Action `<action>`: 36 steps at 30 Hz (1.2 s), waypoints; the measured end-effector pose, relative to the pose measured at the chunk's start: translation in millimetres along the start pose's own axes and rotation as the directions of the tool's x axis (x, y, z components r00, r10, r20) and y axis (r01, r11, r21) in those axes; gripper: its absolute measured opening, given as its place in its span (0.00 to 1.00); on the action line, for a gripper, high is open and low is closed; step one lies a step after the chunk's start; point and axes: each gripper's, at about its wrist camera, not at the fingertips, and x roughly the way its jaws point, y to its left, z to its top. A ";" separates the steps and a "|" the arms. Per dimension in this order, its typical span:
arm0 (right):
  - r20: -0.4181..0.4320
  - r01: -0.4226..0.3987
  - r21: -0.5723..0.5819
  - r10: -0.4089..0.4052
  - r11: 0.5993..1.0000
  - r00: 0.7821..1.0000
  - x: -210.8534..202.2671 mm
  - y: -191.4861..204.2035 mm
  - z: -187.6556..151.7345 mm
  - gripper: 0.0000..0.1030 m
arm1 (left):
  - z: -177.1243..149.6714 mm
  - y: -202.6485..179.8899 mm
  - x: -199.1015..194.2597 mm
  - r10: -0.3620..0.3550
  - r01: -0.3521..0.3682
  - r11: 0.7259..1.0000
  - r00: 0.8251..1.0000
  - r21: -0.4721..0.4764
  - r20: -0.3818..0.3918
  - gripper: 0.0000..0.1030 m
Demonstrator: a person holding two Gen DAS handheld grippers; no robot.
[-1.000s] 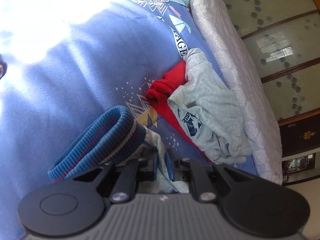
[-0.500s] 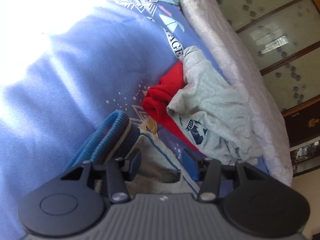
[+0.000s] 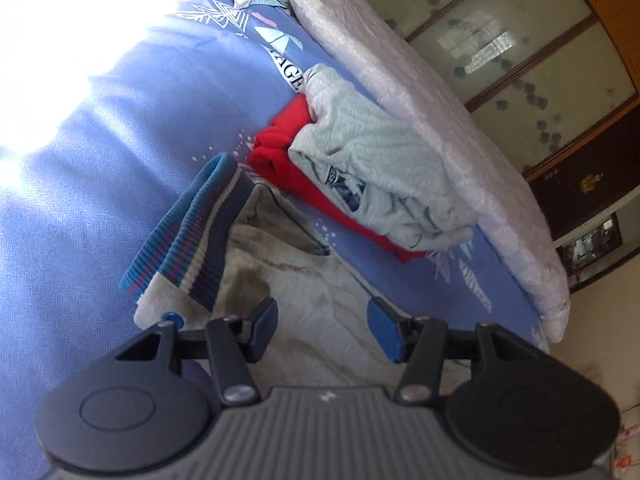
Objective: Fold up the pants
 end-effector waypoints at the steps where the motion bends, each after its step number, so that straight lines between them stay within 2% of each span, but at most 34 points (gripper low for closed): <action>1: 0.001 0.016 0.014 -0.016 1.000 1.000 4.4 -5.8 1.7 0.31 | -0.5 2.4 9.7 0.069 -0.069 0.998 0.998 0.011 0.000 0.40; 2: 0.000 0.055 0.030 -0.056 0.998 0.998 9.9 -13.0 3.5 0.29 | -0.4 8.7 21.5 0.135 -0.135 0.991 0.991 0.011 -0.021 0.32; 3: -0.015 0.104 0.059 -0.103 0.993 0.995 16.3 -23.7 4.3 0.27 | -0.5 15.1 32.3 0.181 -0.180 0.984 0.982 0.010 -0.048 0.14; 4: -0.038 0.121 0.108 -0.118 0.987 0.992 22.6 -41.8 5.5 0.06 | -1.0 20.8 39.7 0.217 -0.217 0.976 0.974 0.010 -0.063 0.06; 5: -0.029 0.101 0.181 -0.097 0.978 0.995 24.4 -59.0 5.2 0.00 | -1.2 26.3 42.1 0.218 -0.218 0.976 0.974 0.005 -0.062 0.06; 7: -0.033 0.014 0.351 -0.002 0.936 0.999 22.1 -85.5 6.6 0.00 | -0.3 27.3 36.0 0.200 -0.201 0.979 0.977 -0.015 -0.069 0.06; 8: -0.033 0.008 0.379 0.005 0.925 0.999 17.1 -88.2 7.8 0.06 | -0.6 26.2 30.5 0.185 -0.187 0.982 0.980 -0.021 -0.069 0.06; 9: -0.017 0.010 0.360 -0.005 0.933 1.000 7.5 -85.6 10.8 0.09 | -2.2 25.0 23.0 0.163 -0.164 0.986 0.985 -0.024 -0.063 0.14; 10: 0.019 0.004 0.333 -0.011 0.943 1.000 -5.8 -82.7 13.4 0.25 | -5.9 22.4 13.3 0.135 -0.137 0.990 0.989 -0.025 -0.055 0.28; 11: 0.063 -0.007 0.317 -0.013 0.948 0.998 -21.6 -81.9 14.7 0.45 | -9.4 19.7 4.8 0.108 -0.109 0.994 0.993 -0.024 -0.041 0.33; 12: 0.106 -0.015 0.315 -0.019 0.949 0.994 -37.3 -83.7 15.1 0.48 | -13.6 15.7 -3.2 0.091 -0.091 0.996 0.996 -0.018 -0.023 0.37; 14: 0.147 0.001 0.327 -0.051 0.945 0.988 -63.9 -93.8 13.3 0.48 | -23.3 2.3 -13.8 0.056 -0.055 0.998 0.998 0.007 -0.008 0.37; 17: 0.161 0.031 0.382 -0.099 0.924 0.982 -88.2 -113.6 6.6 0.49 | -36.7 -21.5 -12.8 -0.003 0.003 0.999 1.000 0.036 -0.012 0.37; 21: 0.159 0.087 0.430 -0.170 0.899 0.973 -89.0 -131.6 3.0 0.53 | -55.6 -69.2 16.3 -0.015 0.024 0.986 0.998 0.167 -0.054 0.38; 24: 0.166 0.090 0.475 -0.190 0.876 0.968 -77.3 -142.4 7.3 0.55 | -67.6 -98.3 45.5 -0.015 0.039 0.970 0.995 0.238 -0.099 0.38; 25: 0.168 0.095 0.486 -0.200 0.869 0.965 -72.9 -146.2 9.3 0.55 | -69.4 -104.5 54.9 -0.006 0.034 0.967 0.994 0.252 -0.109 0.38; 27: 0.182 0.090 0.503 -0.207 0.860 0.961 -64.7 -151.4 13.8 0.55 | -75.6 -112.9 75.7 0.056 -0.021 0.959 0.991 0.281 -0.119 0.38; 30: 0.202 0.092 0.499 -0.219 0.862 0.955 -54.3 -158.5 22.9 0.56 | -83.0 -105.7 106.2 0.167 -0.120 0.952 0.975 0.281 -0.148 0.34; 31: 0.208 0.100 0.493 -0.229 0.864 0.951 -52.6 -160.5 25.9 0.55 | -85.8 -103.2 105.7 0.156 -0.116 0.952 0.980 0.283 -0.123 0.35; 33: 0.226 0.108 0.488 -0.244 0.866 0.943 -45.8 -159.4 29.4 0.54 | -89.4 -103.2 101.3 0.165 -0.122 0.942 0.980 0.311 -0.114 0.35; 35: 0.226 0.121 0.487 -0.259 0.865 0.939 -45.6 -160.2 29.1 0.36 | -91.4 -104.9 101.0 0.175 -0.129 0.934 0.978 0.334 -0.111 0.35; 36: 0.219 0.125 0.486 -0.259 0.865 0.941 -44.3 -160.1 29.1 0.33 | -90.8 -105.9 101.0 0.178 -0.131 0.931 0.978 0.340 -0.112 0.35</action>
